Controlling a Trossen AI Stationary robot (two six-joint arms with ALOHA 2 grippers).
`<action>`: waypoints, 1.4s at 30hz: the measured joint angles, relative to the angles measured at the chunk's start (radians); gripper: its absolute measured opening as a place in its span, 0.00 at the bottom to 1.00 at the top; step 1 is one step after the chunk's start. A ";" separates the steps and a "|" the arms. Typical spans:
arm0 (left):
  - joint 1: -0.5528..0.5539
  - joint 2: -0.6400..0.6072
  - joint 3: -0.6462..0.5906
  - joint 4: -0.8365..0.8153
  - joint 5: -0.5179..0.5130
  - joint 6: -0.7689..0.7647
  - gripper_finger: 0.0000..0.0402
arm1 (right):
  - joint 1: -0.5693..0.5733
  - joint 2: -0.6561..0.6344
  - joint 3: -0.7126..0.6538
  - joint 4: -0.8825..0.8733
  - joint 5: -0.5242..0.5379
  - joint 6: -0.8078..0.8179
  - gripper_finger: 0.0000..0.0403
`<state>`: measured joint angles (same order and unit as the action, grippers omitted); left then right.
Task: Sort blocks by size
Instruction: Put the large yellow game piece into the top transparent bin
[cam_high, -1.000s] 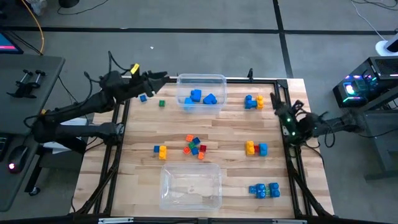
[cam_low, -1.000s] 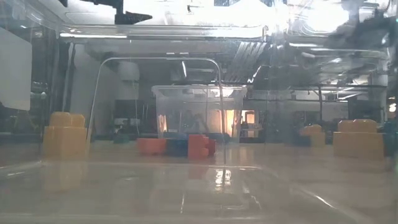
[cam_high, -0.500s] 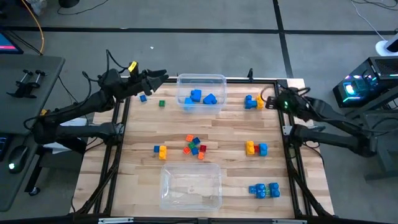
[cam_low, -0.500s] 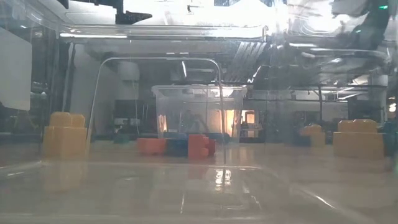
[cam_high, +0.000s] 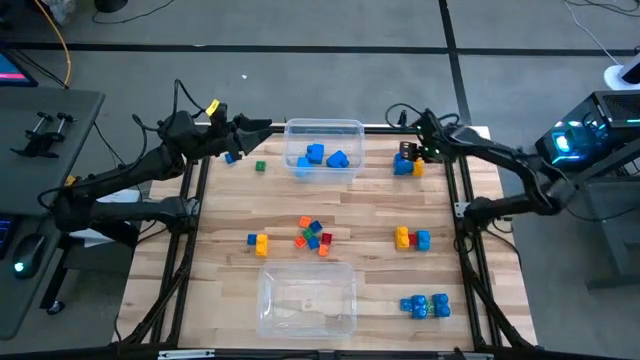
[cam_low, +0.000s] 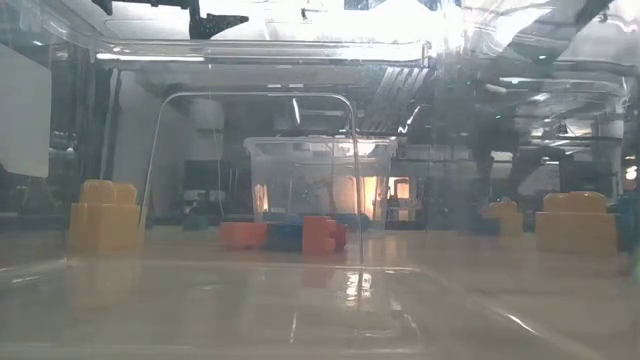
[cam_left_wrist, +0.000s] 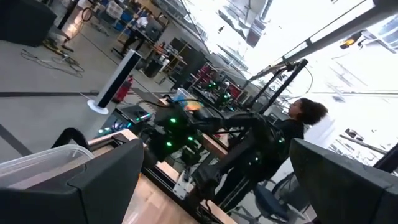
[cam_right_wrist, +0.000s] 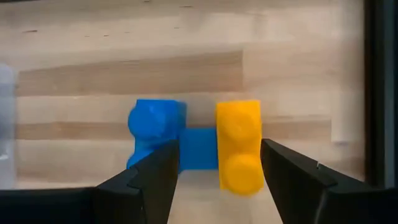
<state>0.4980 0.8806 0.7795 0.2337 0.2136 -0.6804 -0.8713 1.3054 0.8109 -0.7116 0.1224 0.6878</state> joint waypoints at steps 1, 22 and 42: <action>0.000 0.000 0.000 0.000 0.004 0.000 0.97 | -0.001 0.026 0.022 -0.006 0.020 -0.014 0.55; 0.000 0.000 0.000 -0.004 0.036 0.001 0.97 | -0.050 0.356 0.120 -0.057 0.085 -0.092 0.52; 0.033 0.000 0.000 0.002 0.032 0.004 0.97 | -0.039 0.024 0.288 0.079 0.060 -0.222 0.32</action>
<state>0.5312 0.8806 0.7795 0.2355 0.2460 -0.6768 -0.9098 1.3297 1.0989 -0.6330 0.1824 0.4657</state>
